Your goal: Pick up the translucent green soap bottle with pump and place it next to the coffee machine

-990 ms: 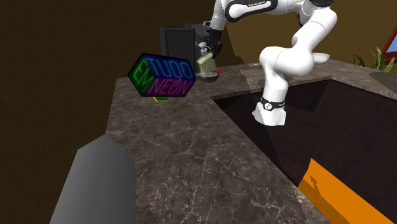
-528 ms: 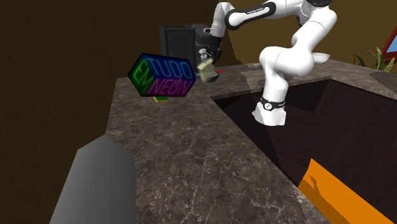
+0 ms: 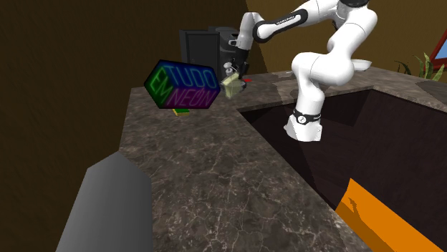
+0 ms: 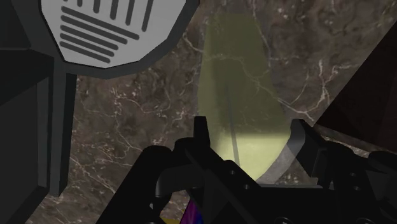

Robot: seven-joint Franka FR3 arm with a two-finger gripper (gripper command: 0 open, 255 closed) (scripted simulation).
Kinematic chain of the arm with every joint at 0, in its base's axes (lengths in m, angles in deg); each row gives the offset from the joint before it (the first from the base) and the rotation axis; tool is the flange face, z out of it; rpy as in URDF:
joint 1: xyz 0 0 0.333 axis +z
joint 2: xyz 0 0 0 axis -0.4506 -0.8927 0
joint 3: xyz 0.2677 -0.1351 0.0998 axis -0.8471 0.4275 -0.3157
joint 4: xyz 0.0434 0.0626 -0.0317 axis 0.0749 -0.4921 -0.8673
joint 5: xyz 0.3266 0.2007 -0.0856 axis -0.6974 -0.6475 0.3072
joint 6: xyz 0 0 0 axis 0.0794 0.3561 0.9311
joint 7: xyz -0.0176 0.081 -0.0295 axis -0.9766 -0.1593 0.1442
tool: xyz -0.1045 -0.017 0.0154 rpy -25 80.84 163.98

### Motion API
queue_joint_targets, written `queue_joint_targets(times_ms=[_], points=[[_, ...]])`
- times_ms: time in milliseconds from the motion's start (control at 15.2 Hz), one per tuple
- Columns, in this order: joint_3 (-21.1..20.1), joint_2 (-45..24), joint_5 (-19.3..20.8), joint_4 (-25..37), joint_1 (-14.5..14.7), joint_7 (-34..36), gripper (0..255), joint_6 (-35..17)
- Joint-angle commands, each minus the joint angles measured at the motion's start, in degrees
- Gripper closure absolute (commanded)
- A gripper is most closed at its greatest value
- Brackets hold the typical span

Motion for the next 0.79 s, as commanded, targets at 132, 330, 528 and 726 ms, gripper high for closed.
queue_joint_targets(times_ms=[132, 330, 528, 726], points=[[3.5, -0.7, 2.1, -1.0, 1.3, 0.5, 255, -3.0], [4.2, -0.9, 2.6, -1.2, 1.6, 0.7, 255, -3.6], [4.3, -0.9, 2.5, -1.2, 1.6, 0.6, 255, -3.6], [4.2, -0.9, 2.5, -1.2, 1.5, 0.5, 0, -3.5]])
